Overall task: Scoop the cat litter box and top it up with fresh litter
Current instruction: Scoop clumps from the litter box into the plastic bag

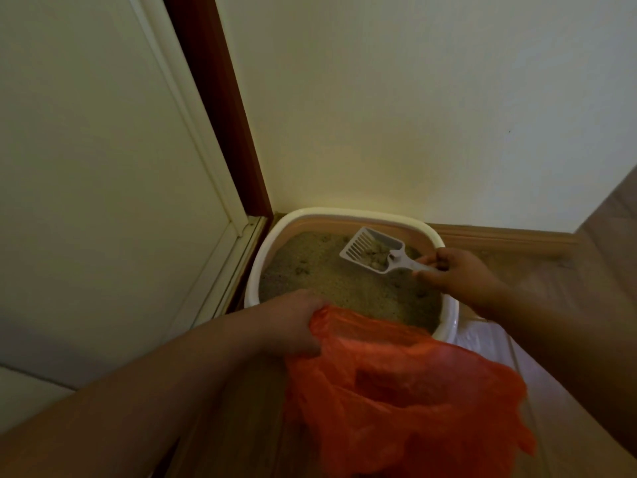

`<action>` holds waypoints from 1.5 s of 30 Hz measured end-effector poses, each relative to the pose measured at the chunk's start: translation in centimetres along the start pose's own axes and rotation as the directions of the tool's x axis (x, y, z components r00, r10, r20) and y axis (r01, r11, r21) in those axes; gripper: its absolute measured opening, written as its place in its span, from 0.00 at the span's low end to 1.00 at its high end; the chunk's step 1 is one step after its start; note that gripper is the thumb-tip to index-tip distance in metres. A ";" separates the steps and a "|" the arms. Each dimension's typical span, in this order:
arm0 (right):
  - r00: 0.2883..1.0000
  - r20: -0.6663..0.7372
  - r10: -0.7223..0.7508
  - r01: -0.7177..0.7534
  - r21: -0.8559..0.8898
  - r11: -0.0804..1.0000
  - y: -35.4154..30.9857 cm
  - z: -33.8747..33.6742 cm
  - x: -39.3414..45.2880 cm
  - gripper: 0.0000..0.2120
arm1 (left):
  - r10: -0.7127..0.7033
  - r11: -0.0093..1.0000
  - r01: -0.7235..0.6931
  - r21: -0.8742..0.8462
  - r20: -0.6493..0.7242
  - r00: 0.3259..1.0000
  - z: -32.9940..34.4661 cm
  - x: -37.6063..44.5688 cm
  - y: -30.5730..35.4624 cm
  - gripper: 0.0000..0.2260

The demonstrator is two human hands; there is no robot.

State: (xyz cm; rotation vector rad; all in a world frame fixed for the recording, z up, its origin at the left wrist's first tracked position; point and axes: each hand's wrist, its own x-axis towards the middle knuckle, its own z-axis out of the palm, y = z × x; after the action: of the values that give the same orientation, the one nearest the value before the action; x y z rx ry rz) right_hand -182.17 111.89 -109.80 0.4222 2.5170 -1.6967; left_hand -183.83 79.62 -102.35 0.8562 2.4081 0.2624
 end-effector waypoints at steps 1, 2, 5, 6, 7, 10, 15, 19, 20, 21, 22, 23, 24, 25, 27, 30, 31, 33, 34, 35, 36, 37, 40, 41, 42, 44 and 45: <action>1.000 0.014 -0.003 0.004 -0.010 1.000 -0.2 0.0 0.0 0.09 | -0.001 1.000 0.001 0.002 -0.002 1.000 0.0 -0.1 -0.1 0.33; 1.000 0.018 0.001 0.000 -0.014 1.000 -0.3 0.1 0.1 0.09 | -0.003 1.000 0.003 0.004 -0.010 1.000 0.1 -0.2 -0.1 0.33; 1.000 0.016 0.002 -0.002 -0.013 1.000 -0.5 0.4 0.2 0.09 | -0.025 1.000 0.025 0.008 -0.040 0.999 0.0 -0.3 -0.5 0.34; 1.000 0.020 -0.002 0.002 -0.014 1.000 -0.5 0.5 0.2 0.09 | -0.030 0.999 0.030 0.013 -0.053 0.998 0.0 -0.3 -0.6 0.34; 1.000 0.024 -0.008 0.009 -0.016 1.000 -0.5 0.6 0.2 0.08 | -0.034 0.999 0.035 0.016 -0.067 0.997 0.0 -0.2 -0.8 0.35; 0.999 0.033 -0.011 0.012 -0.026 1.000 -0.7 0.6 0.1 0.09 | -0.048 0.999 0.050 0.015 -0.084 0.995 0.0 -0.2 -1.2 0.39; 0.998 0.063 0.000 -0.001 0.008 1.000 -1.2 0.2 -0.1 0.11 | -0.071 0.997 0.070 -0.016 -0.135 0.988 0.0 -0.1 -1.7 0.41; 0.998 0.057 0.002 -0.003 0.007 1.000 -1.3 0.3 -0.1 0.13 | -0.078 0.997 0.076 -0.023 -0.139 0.987 0.1 0.2 -1.9 0.42; 0.999 0.043 0.008 -0.008 0.001 1.000 -1.3 0.3 -0.1 0.12 | -0.082 0.997 0.079 -0.024 -0.136 0.987 0.2 0.3 -1.9 0.42; 0.999 0.031 0.015 -0.015 -0.005 1.000 -1.4 0.3 0.0 0.11 | -0.085 0.996 0.083 -0.024 -0.134 0.987 0.2 0.3 -1.9 0.42; 0.999 0.030 0.020 -0.020 -0.009 1.000 -1.4 0.3 0.0 0.11 | -0.087 0.996 0.084 -0.023 -0.133 0.987 0.3 0.4 -1.9 0.43; 0.999 0.034 0.019 -0.019 -0.012 1.000 -1.3 0.2 0.0 0.11 | -0.086 0.996 0.085 -0.020 -0.132 0.987 0.3 0.5 -1.9 0.43; 0.999 0.037 0.017 -0.016 -0.013 1.000 -1.2 0.2 0.1 0.11 | -0.085 0.996 0.083 -0.016 -0.132 0.988 0.3 0.6 -1.9 0.43; 0.999 0.035 0.016 -0.016 -0.014 1.000 -1.1 0.2 0.1 0.10 | -0.085 0.996 0.084 -0.014 -0.128 0.988 0.3 0.6 -2.0 0.43; 0.999 0.030 0.018 -0.018 -0.014 1.000 -0.9 0.0 0.2 0.10 | -0.090 0.996 0.089 -0.015 -0.118 0.989 0.3 0.7 -2.1 0.43; 0.997 0.073 0.010 -0.010 -0.008 1.000 -1.3 -0.4 0.0 0.11 | -0.105 0.994 0.102 -0.027 -0.130 0.986 0.3 0.7 -2.2 0.44; 0.995 0.098 0.001 -0.001 -0.006 1.000 -1.6 -0.7 -0.1 0.12 | -0.112 0.994 0.109 -0.032 -0.134 0.985 0.2 0.6 -2.3 0.44; 0.988 0.152 -0.019 0.022 -0.016 1.000 -2.4 -1.4 -0.1 0.13 | -0.122 0.992 0.117 -0.041 -0.141 0.982 0.2 0.6 -2.3 0.45; 0.983 0.179 -0.030 0.035 -0.025 0.999 -2.9 -1.8 -0.2 0.13 | -0.124 0.992 0.118 -0.046 -0.143 0.982 0.2 0.6 -2.4 0.45; 0.977 0.207 -0.043 0.051 -0.033 0.998 -3.3 -2.2 -0.2 0.14 | -0.126 0.991 0.120 -0.054 -0.143 0.982 0.1 0.5 -2.5 0.45; 0.970 0.239 -0.054 0.065 -0.039 0.997 -3.7 -2.6 -0.2 0.14 | -0.130 0.991 0.123 -0.062 -0.140 0.982 0.1 0.5 -2.5 0.45; 0.959 0.278 -0.062 0.078 -0.045 0.996 -4.2 -2.9 -0.3 0.14 | -0.133 0.990 0.124 -0.070 -0.138 0.981 0.1 0.5 -2.5 0.45; 0.905 0.422 -0.054 0.138 -0.170 0.976 -6.0 -3.6 -0.8 0.10 | -0.133 0.989 0.121 -0.086 -0.156 0.979 0.0 0.4 -2.5 0.44; 0.880 0.473 -0.037 0.176 -0.254 0.951 -6.7 -3.7 -0.9 0.09 | -0.133 0.988 0.118 -0.095 -0.171 0.976 -0.1 0.4 -2.5 0.44; 0.854 0.520 -0.018 0.226 -0.340 0.913 -7.5 -3.8 -1.0 0.09 | -0.135 0.987 0.116 -0.111 -0.184 0.974 -0.1 0.5 -2.5 0.43; 0.814 0.581 0.027 0.321 -0.489 0.811 -9.0 -3.4 -1.2 0.08 | -0.138 0.984 0.111 -0.138 -0.202 0.970 -0.1 0.6 -2.5 0.43; 0.797 0.601 0.052 0.361 -0.544 0.758 -9.7 -3.2 -1.2 0.09 | -0.138 0.983 0.109 -0.145 -0.204 0.969 0.0 0.6 -2.5 0.43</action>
State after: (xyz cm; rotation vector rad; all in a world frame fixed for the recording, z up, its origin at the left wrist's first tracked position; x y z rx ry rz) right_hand -183.33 111.18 -99.63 -0.3526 2.4458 -0.6934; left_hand -185.54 78.10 -103.47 0.6425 2.5959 0.4823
